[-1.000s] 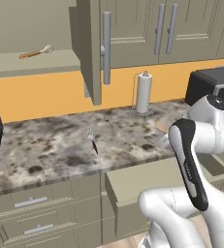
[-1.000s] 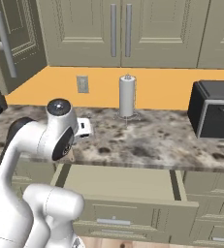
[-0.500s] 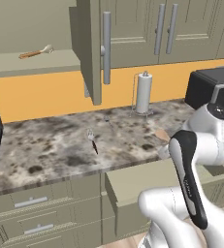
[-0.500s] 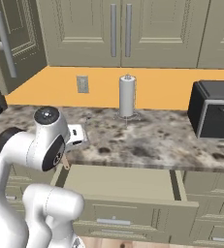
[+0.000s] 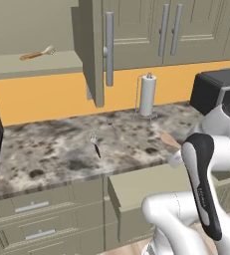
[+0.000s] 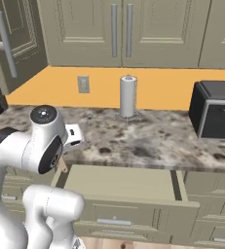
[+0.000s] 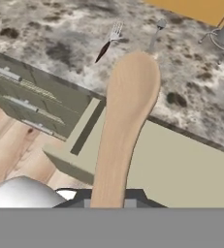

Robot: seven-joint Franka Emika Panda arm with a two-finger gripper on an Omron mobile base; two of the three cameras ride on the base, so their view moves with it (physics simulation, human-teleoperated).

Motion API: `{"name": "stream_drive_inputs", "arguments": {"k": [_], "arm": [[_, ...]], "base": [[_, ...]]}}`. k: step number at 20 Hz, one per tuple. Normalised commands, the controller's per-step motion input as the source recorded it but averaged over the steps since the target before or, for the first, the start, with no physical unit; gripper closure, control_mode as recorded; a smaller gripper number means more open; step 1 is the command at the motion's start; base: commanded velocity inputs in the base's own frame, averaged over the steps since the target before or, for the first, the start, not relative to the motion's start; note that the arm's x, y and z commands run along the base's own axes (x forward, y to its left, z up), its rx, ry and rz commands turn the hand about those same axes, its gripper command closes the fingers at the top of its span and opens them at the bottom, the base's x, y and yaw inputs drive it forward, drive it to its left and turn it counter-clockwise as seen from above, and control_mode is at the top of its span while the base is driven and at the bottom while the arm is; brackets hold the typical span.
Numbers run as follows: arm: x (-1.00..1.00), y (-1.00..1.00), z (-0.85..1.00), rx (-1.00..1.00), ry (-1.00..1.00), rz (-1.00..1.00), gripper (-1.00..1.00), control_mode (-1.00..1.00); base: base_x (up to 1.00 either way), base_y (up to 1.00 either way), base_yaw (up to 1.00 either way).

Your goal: Organize the utensils by type. Pick up the wooden spoons from the counter and place them in the open cabinet. Then pick up the metallic utensils from the counter and place them in the open drawer.

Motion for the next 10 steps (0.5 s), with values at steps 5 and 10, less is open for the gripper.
{"name": "stream_drive_inputs", "arguments": {"k": [5,10], "arm": [[0.00,0.00,0.00,0.00,0.00,0.00,1.00,1.00],[0.00,0.00,0.00,0.00,0.00,0.00,1.00,1.00]], "base": [[-0.63,0.00,0.12],[-0.32,0.06,0.20]]}}
